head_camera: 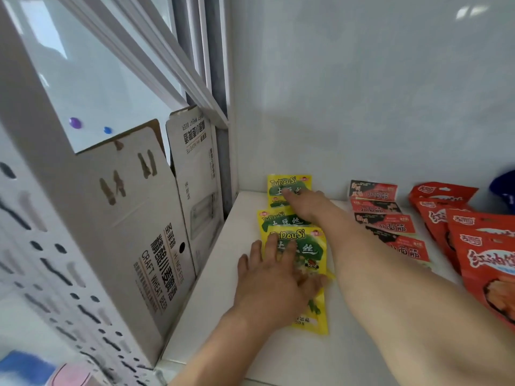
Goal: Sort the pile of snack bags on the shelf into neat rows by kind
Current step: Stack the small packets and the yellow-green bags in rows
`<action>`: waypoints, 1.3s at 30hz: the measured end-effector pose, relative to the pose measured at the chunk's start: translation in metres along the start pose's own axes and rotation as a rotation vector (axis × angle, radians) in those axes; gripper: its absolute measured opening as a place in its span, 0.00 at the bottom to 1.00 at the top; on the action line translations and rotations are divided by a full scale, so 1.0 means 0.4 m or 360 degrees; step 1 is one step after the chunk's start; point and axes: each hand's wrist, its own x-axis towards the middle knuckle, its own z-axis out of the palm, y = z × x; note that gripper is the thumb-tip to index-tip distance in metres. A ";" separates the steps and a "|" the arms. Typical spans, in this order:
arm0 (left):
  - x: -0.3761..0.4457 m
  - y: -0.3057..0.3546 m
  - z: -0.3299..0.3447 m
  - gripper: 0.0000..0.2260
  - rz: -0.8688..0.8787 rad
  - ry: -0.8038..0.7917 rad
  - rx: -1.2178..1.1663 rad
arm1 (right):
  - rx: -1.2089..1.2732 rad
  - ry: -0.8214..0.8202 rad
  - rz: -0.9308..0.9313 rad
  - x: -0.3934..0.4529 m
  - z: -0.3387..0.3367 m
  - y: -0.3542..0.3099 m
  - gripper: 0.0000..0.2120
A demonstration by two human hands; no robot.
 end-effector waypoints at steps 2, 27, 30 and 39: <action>0.011 -0.005 0.006 0.37 0.0006 0.0032 0.0020 | 0.0029 -0.0076 -0.0042 -0.004 -0.010 -0.007 0.39; 0.222 -0.055 -0.052 0.30 -0.0277 0.0084 -0.0889 | 0.1125 -0.0057 0.0040 -0.061 0.012 0.036 0.58; 0.222 -0.057 -0.069 0.22 -0.0210 0.0126 -0.1080 | 0.1240 0.0059 0.0078 -0.085 0.004 0.037 0.49; 0.234 -0.037 -0.070 0.24 -0.0178 0.0279 -0.1338 | 0.1446 0.0192 0.0035 -0.175 0.055 0.080 0.55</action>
